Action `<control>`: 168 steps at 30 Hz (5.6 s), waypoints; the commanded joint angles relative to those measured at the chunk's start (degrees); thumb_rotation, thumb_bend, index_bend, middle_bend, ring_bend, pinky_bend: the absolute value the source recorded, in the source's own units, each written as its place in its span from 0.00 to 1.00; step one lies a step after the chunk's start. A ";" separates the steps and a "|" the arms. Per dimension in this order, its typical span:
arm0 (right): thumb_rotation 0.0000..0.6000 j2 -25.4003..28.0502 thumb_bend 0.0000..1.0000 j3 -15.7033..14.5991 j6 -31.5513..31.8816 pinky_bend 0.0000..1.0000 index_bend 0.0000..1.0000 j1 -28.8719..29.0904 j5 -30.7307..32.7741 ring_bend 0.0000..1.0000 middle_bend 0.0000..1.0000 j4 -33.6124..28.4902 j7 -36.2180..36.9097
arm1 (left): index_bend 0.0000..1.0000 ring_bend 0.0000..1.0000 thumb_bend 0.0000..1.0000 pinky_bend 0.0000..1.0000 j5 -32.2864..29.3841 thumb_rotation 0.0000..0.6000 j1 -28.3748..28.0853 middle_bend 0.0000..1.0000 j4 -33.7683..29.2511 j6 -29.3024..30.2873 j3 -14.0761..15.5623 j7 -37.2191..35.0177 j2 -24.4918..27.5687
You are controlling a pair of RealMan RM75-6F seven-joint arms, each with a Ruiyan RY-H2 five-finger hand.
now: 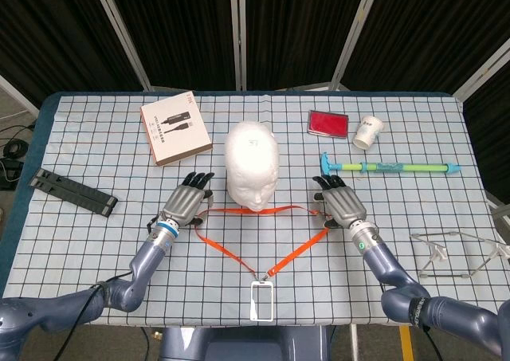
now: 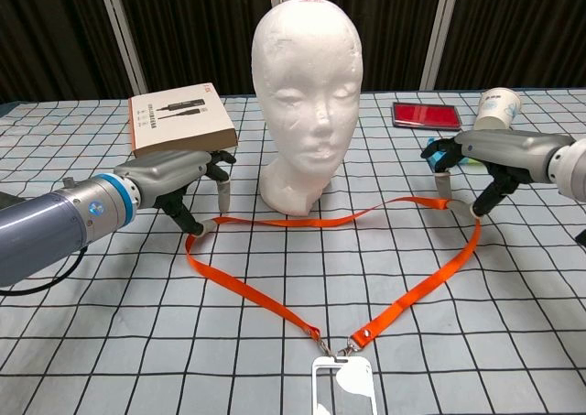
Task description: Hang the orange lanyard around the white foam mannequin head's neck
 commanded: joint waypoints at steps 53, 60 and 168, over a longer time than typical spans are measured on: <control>1.00 13.27 0.53 1.38 21.05 0.00 0.75 -1.93 -25.59 0.00 0.15 -13.02 6.85 | 0.71 0.00 0.52 0.00 10.07 1.00 5.25 0.00 -26.81 14.38 -3.40 -15.10 23.42; 1.00 14.44 0.54 5.84 20.66 0.00 0.75 -1.13 -19.85 0.00 0.15 -16.18 5.48 | 0.72 0.00 0.52 0.00 5.93 1.00 3.57 0.00 -26.80 12.93 -6.24 -14.47 24.14; 1.00 22.04 0.98 -7.81 6.50 0.12 0.21 -5.76 -24.51 0.10 0.19 -15.31 22.64 | 0.00 0.00 0.00 0.00 7.36 1.00 22.86 0.00 -36.62 37.17 10.09 0.36 37.30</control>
